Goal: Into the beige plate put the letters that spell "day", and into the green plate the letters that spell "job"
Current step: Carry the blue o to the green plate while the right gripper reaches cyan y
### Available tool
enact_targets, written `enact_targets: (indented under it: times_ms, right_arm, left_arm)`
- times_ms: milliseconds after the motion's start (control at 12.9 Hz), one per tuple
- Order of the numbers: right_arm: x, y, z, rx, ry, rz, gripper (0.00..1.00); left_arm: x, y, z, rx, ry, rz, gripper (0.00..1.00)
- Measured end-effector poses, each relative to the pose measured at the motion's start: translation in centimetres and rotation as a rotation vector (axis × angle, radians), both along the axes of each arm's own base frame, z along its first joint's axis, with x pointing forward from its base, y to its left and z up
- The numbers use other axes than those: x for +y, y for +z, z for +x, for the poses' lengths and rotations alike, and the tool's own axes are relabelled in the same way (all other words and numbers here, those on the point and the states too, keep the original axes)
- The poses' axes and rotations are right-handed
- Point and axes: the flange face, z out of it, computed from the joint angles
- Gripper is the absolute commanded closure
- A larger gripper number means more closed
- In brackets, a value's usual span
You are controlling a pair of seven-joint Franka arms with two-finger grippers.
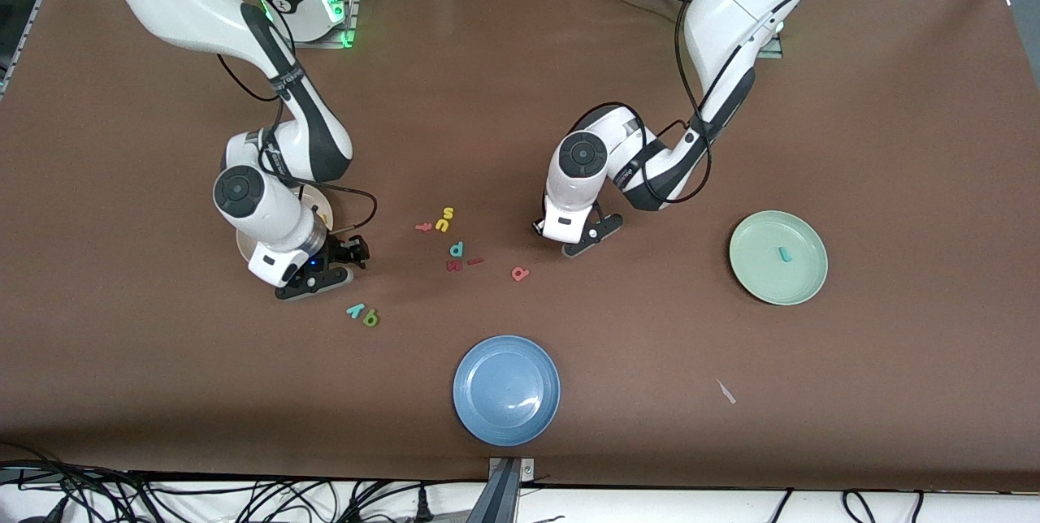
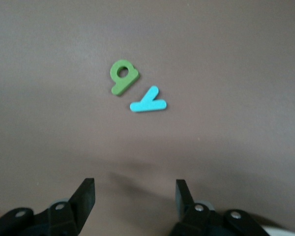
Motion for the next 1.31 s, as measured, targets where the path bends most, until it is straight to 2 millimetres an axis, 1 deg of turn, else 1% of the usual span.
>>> enact_targets:
  times_ms: [77, 155, 232, 309, 386, 464, 541, 618, 695, 773, 927, 1004, 1082, 1159, 1236, 1313]
  right_arm:
    - [0.2, 0.0, 0.7, -0.01, -0.001, 0.004, 0.25]
    - [0.3, 0.2, 1.5, -0.025, -0.003, 0.009, 0.26]
    - [0.4, 0.5, 2.3, -0.039, -0.005, 0.013, 0.26]
    - [0.5, 0.6, 2.9, -0.05, -0.007, 0.016, 0.26]
    - [0.5, 0.5, 3.4, -0.055, -0.008, 0.018, 0.26]
    - [0.6, -0.1, 3.8, -0.054, -0.009, 0.018, 0.26]
    - [0.5, -1.0, 3.9, -0.048, -0.01, 0.017, 0.26]
    - [0.5, -1.8, 4.0, -0.049, -0.011, 0.018, 0.28]
    - [0.5, -2.4, 4.1, -0.053, -0.011, 0.019, 0.3]
    - [0.5, -2.8, 4.1, -0.053, -0.011, 0.019, 0.31]
    - [0.4, -3.0, 4.2, -0.053, -0.011, 0.018, 0.35]
    - [0.4, -3.0, 4.2, -0.055, -0.011, 0.019, 0.35]
    - [0.4, -3.1, 4.2, -0.056, -0.012, 0.019, 0.39]
    - [0.4, -3.2, 4.2, -0.057, -0.011, 0.019, 0.39]
    - [0.4, -3.3, 4.2, -0.058, -0.011, 0.019, 0.39]
    - [0.4, -3.4, 4.2, -0.061, -0.012, 0.02, 0.42]
  left_arm:
    - [0.2, 0.4, 0.6, -0.009, 0.007, -0.003, 1.0]
    - [0.6, 1.5, 1.5, -0.02, 0.017, -0.003, 1.0]
    - [1.5, 3.4, 2.7, -0.025, 0.022, 0.013, 1.0]
    - [2.8, 6.0, 3.9, -0.028, 0.014, 0.039, 1.0]
    - [4.7, 8.9, 5.1, -0.031, 0.008, 0.066, 1.0]
    - [7.2, 11.6, 6.3, -0.032, 0.007, 0.093, 1.0]
    - [10.3, 13.7, 7.4, -0.023, 0.002, 0.121, 1.0]
    - [13.8, 14.8, 8.5, 0.003, -0.015, 0.147, 1.0]
    - [17.2, 14.9, 9.3, 0.042, -0.044, 0.168, 1.0]
    - [20.7, 14.4, 10.0, 0.089, -0.085, 0.181, 1.0]
    - [27.8, 12.8, 11.0, 0.168, -0.179, 0.173, 1.0]
    - [30.9, 11.8, 11.2, 0.197, -0.219, 0.16, 1.0]
    - [33.7, 10.6, 11.1, 0.227, -0.252, 0.144, 1.0]
    - [35.9, 9.3, 11.1, 0.252, -0.276, 0.125, 1.0]
    - [37.5, 7.7, 11.1, 0.268, -0.291, 0.105, 0.99]
    - [38.5, 6.0, 11.2, 0.273, -0.301, 0.088, 0.98]
